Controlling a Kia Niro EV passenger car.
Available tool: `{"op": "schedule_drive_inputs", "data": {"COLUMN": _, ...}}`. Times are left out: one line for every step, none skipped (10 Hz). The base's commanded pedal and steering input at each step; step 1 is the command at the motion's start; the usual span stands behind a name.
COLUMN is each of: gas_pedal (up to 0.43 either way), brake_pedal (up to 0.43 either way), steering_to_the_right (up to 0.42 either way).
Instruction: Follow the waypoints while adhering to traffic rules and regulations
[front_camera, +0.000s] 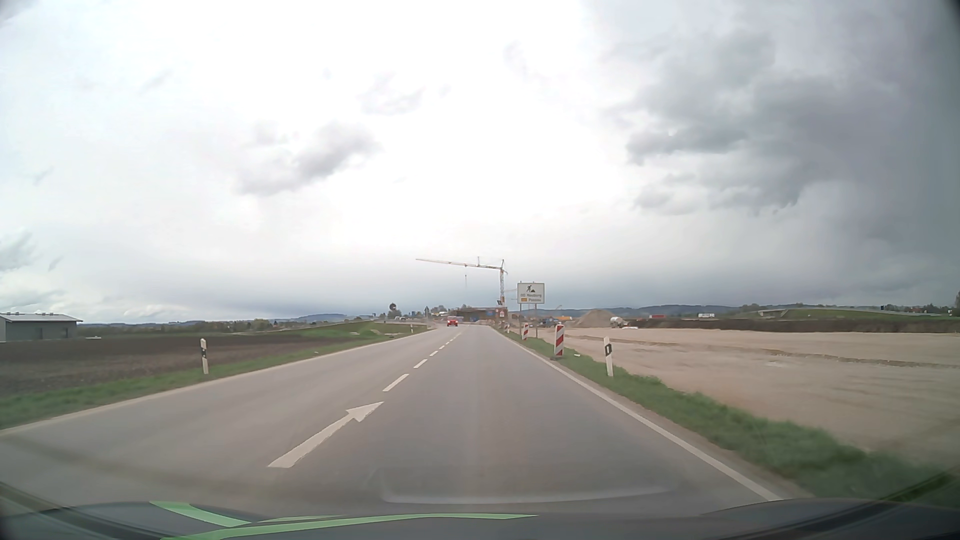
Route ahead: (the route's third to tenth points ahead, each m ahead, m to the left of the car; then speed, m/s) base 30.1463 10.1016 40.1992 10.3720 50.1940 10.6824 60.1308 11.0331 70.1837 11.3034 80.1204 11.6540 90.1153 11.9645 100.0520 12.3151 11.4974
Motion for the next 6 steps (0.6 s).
{"op": "schedule_drive_inputs", "data": {"gas_pedal": 0.098, "brake_pedal": 0.0, "steering_to_the_right": -0.002}}
{"op": "schedule_drive_inputs", "data": {"gas_pedal": 0.098, "brake_pedal": 0.0, "steering_to_the_right": -0.002}}
{"op": "schedule_drive_inputs", "data": {"gas_pedal": 0.098, "brake_pedal": 0.0, "steering_to_the_right": -0.002}}
{"op": "schedule_drive_inputs", "data": {"gas_pedal": 0.098, "brake_pedal": 0.0, "steering_to_the_right": -0.002}}
{"op": "schedule_drive_inputs", "data": {"gas_pedal": 0.098, "brake_pedal": 0.0, "steering_to_the_right": -0.002}}
{"op": "schedule_drive_inputs", "data": {"gas_pedal": 0.098, "brake_pedal": 0.0, "steering_to_the_right": -0.002}}
